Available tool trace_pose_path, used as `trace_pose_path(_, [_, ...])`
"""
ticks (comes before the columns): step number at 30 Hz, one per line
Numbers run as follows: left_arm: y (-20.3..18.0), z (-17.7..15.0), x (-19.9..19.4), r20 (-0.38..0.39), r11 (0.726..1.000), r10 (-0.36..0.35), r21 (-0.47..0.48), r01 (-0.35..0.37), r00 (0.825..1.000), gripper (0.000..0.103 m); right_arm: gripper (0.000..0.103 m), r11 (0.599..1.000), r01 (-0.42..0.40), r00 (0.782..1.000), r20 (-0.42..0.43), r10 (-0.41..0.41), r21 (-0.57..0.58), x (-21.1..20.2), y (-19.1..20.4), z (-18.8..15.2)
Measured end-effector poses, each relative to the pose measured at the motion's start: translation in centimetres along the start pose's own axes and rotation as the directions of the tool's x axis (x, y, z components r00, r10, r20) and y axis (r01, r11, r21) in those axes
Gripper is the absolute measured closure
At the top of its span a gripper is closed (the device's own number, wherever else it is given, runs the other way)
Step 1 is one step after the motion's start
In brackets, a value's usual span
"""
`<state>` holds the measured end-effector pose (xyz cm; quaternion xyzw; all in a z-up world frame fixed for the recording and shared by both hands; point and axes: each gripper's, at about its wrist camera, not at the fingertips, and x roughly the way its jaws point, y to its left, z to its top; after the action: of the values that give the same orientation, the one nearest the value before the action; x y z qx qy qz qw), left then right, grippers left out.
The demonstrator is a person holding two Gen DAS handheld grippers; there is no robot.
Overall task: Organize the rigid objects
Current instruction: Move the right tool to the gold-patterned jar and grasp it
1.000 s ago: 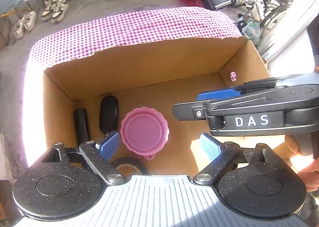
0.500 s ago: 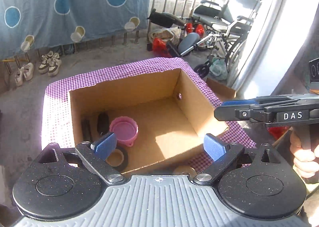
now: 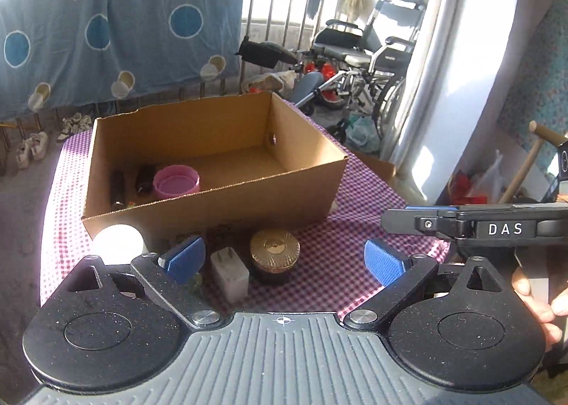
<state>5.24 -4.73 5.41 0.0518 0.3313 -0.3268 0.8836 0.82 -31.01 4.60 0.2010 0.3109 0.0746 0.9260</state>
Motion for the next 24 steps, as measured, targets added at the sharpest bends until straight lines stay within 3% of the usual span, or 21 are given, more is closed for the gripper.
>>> trace_pose_path(4, [-1.8,-1.7,2.4,-0.025,0.996,0.024,0.088,-0.022,0.999,0.006,0.052,1.0,0.029,0.999,-0.042,-0.029,0.007,0.7,-0.8,-1.2])
trace_pose_path(9, [-3.1,-2.7,4.7,-0.023,0.987,0.046,0.153,-0.042,0.999,0.01,0.052,0.999,-0.001,0.998,-0.06,0.004,0.054,2.4,-1.6,-1.6])
trace_pose_path(15, [-3.3,-2.3,6.4,-0.024,0.982,0.081,0.172,-0.076,0.996,0.025,0.058,0.991,-0.07,0.992,-0.096,0.081,0.112,5.2,-2.6,-0.9])
trace_pose_path(21, [-3.3,-2.2,8.3,-0.094,0.984,0.096,0.159,-0.081,0.991,0.036,0.063,0.986,-0.11,0.983,-0.132,0.127,0.126,8.1,-2.8,0.0])
trace_pose_path(24, [-3.2,-2.2,9.1,-0.123,0.985,0.099,0.153,-0.079,0.987,0.037,0.065,0.983,-0.123,0.976,-0.162,0.145,0.138,9.8,-3.1,0.4])
